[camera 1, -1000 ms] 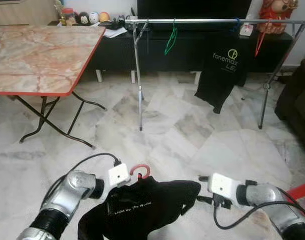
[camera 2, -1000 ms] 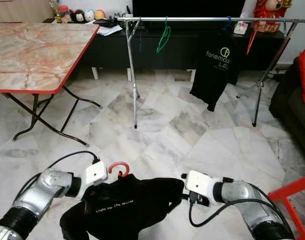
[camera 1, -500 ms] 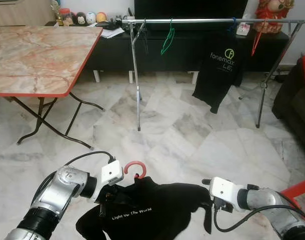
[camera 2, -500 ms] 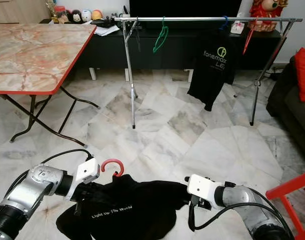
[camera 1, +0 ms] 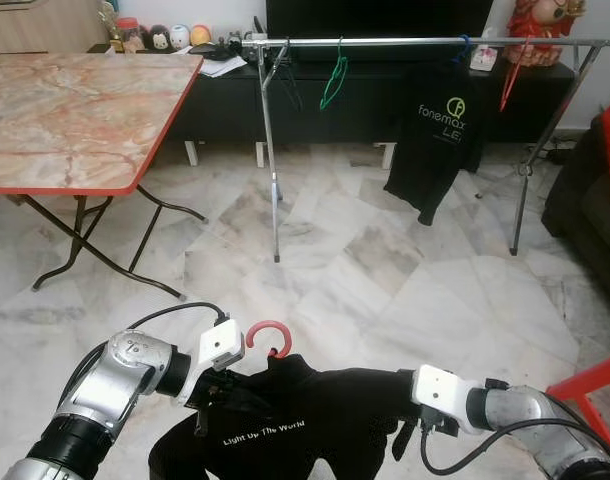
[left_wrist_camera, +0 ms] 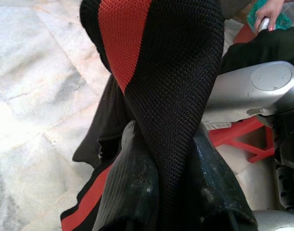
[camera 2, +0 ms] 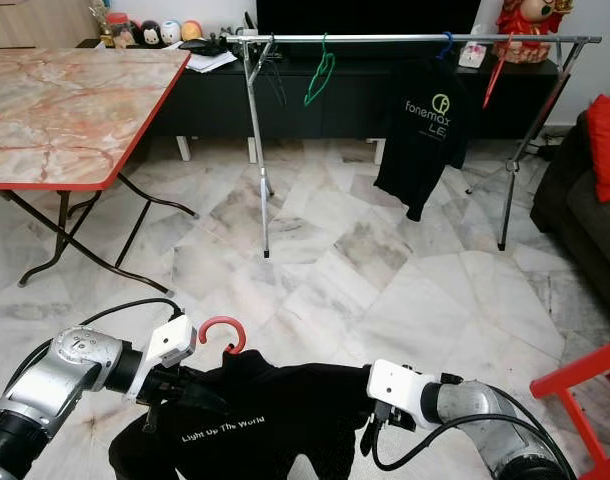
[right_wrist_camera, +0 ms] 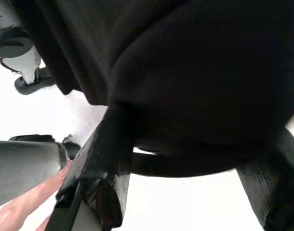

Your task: Hang hanger

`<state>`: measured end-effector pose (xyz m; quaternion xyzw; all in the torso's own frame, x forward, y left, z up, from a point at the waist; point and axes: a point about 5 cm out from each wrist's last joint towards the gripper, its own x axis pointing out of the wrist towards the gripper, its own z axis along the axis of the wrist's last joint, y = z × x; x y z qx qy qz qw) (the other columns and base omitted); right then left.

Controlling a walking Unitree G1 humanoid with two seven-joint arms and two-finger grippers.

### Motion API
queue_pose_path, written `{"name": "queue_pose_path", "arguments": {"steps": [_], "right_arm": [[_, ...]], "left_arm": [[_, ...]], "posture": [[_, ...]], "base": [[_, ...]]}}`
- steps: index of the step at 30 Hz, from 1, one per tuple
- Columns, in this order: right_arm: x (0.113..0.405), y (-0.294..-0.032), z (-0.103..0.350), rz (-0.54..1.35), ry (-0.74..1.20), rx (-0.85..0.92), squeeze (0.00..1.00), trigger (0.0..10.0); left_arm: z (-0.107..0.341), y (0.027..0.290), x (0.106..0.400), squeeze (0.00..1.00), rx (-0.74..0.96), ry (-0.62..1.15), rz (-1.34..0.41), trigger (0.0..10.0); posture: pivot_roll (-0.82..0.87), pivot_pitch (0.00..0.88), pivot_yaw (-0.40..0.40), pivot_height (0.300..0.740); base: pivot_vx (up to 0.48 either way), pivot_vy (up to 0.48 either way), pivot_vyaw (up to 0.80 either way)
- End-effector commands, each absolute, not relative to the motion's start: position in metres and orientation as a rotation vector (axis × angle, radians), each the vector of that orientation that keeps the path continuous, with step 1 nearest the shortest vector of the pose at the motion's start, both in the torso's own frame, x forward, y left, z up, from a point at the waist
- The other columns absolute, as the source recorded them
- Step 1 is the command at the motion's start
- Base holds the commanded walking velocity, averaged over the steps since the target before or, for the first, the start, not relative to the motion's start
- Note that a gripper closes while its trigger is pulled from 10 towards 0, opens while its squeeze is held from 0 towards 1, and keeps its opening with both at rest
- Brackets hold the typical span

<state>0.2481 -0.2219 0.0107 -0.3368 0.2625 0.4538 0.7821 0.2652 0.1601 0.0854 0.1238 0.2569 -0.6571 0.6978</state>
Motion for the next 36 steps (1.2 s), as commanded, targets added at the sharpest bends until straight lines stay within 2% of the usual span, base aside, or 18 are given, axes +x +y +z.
{"name": "queue_pose_path", "arguments": {"steps": [1, 6, 7, 8, 9, 36], "right_arm": [[0.2457, -0.221, 0.0071, 0.986, 0.576, -0.731, 0.0, 10.0], [0.2468, -0.2192, 0.006, 0.971, 0.565, -0.734, 0.0, 10.0], [0.2469, -0.2192, 0.0059, 0.971, 0.565, -0.734, 0.0, 5.1], [0.2466, -0.2191, 0.0057, 0.976, 0.565, -0.734, 0.0, 2.2], [0.2466, -0.2191, 0.0056, 0.98, 0.564, -0.734, 0.0, 0.0], [0.2498, -0.2161, 0.0074, 0.995, 0.547, -0.734, 0.0, 0.0]], "left_arm": [[0.0938, 0.1563, 0.2655, 0.0, 0.272, 0.535, -1.499, 0.0], [0.0954, 0.1563, 0.2646, 0.0, 0.263, 0.533, -1.509, 0.0], [0.0955, 0.1565, 0.2646, 0.0, 0.262, 0.534, -1.508, 0.0], [0.0953, 0.1581, 0.265, 0.0, 0.267, 0.538, -1.504, 0.0], [0.0955, 0.1593, 0.2653, 0.0, 0.27, 0.54, -1.499, 0.0], [0.094, 0.1599, 0.2691, 0.0, 0.276, 0.534, -1.454, 0.0]], "posture": [[-0.11, 0.0, -0.02, 0.74], [-0.11, 0.0, -0.021, 0.74], [-0.11, 0.0, -0.021, 0.74], [-0.11, 0.0, -0.023, 0.74], [-0.11, 0.0, -0.024, 0.74], [-0.11, 0.0, -0.03, 0.74]], "base": [[0.0, 0.0, 0.0], [0.0, 0.0, 0.0], [0.0, 0.0, 0.0], [0.0, 0.0, 0.0], [0.0, 0.0, 0.0], [0.0, 0.0, 0.0]]}}
